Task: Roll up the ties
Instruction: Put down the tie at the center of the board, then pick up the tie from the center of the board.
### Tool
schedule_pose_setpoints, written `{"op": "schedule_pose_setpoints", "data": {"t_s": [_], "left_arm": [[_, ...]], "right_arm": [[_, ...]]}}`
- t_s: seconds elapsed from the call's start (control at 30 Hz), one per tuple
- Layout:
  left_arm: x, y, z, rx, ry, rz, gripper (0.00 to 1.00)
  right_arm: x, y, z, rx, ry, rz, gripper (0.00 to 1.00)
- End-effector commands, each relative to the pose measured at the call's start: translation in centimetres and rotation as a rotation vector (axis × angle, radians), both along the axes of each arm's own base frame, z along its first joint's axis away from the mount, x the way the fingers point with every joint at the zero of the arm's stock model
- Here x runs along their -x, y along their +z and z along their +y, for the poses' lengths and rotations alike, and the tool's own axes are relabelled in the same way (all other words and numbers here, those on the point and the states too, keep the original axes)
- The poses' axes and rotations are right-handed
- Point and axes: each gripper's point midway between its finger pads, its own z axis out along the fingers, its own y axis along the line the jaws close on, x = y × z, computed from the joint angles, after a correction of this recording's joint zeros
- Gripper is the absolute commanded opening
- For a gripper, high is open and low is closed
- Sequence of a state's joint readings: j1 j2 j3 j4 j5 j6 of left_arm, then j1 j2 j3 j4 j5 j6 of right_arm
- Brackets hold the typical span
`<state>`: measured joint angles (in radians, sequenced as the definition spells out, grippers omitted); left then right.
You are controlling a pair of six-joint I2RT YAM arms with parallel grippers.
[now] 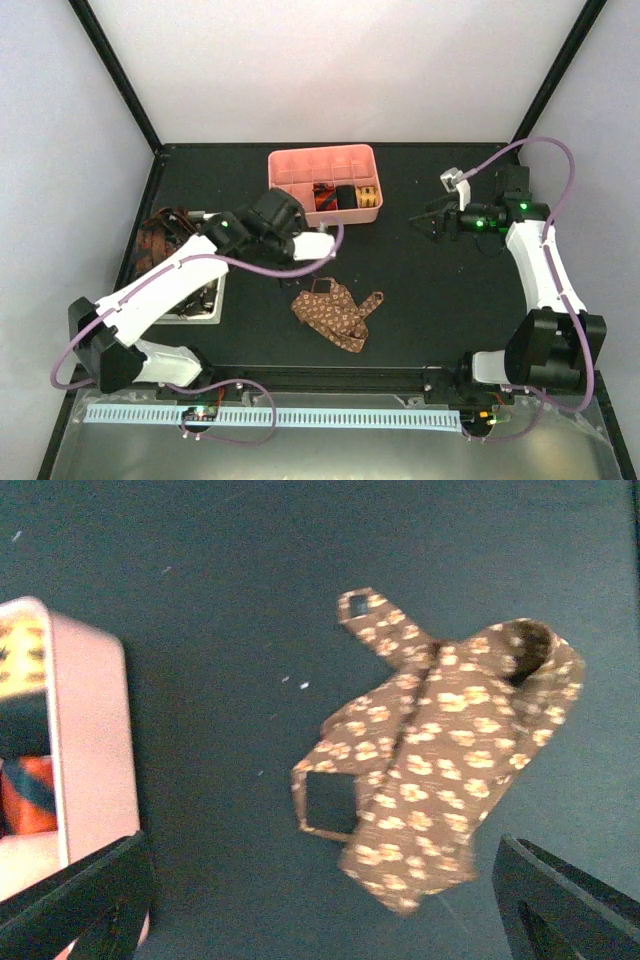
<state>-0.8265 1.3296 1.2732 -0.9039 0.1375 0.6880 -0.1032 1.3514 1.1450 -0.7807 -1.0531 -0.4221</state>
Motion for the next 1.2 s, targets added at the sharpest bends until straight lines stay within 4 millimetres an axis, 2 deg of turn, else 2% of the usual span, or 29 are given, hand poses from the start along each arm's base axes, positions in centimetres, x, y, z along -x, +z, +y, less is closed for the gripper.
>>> {"op": "schedule_pose_setpoints", "data": {"t_s": [0.0, 0.13, 0.23, 0.33, 0.5, 0.6, 0.7, 0.93, 0.97, 1.03, 1.1, 1.17], "left_arm": [[-0.1, -2.0, 2.2, 0.054, 0.044, 0.215, 0.94], [-0.8, -7.4, 4.0, -0.014, 0.073, 0.283, 0.90], [-0.5, -10.4, 4.3, -0.041, 0.058, 0.316, 0.89], [-0.3, -12.7, 3.9, -0.063, 0.049, 0.337, 0.88], [-0.9, -15.9, 3.1, -0.131, 0.058, 0.326, 0.88], [0.3, -17.2, 2.3, -0.161, 0.017, 0.364, 0.88], [1.9, -17.9, 1.8, -0.167, -0.031, 0.389, 0.99], [2.3, -18.0, 1.6, -0.141, -0.010, 0.383, 0.99], [2.5, -18.0, 1.6, -0.136, -0.018, 0.388, 0.94], [3.0, -17.9, 1.8, -0.137, -0.033, 0.388, 0.75], [2.2, -17.7, 2.3, -0.147, 0.006, 0.341, 0.51], [1.1, -16.4, 2.7, -0.134, 0.043, 0.280, 0.36]], "right_arm": [[1.2, -0.7, 0.5, 0.014, 0.076, -0.013, 0.94], [2.1, -2.4, 2.2, 0.078, 0.133, -0.008, 0.90], [2.8, -3.7, 3.7, 0.122, 0.179, 0.000, 0.87], [3.1, -4.6, 4.5, 0.144, 0.202, 0.016, 0.86], [3.0, -5.1, 4.6, 0.139, 0.200, 0.046, 0.84], [3.0, -5.1, 4.7, 0.130, 0.202, 0.057, 0.84], [3.0, -5.0, 4.6, 0.130, 0.200, 0.057, 0.84], [2.8, -5.0, 4.7, 0.123, 0.198, 0.057, 0.83], [2.7, -5.0, 4.7, 0.123, 0.197, 0.059, 0.83], [2.6, -5.0, 4.7, 0.122, 0.194, 0.057, 0.82], [2.6, -4.9, 4.7, 0.123, 0.192, 0.052, 0.81], [2.5, -4.8, 4.6, 0.125, 0.186, 0.049, 0.81]]}}
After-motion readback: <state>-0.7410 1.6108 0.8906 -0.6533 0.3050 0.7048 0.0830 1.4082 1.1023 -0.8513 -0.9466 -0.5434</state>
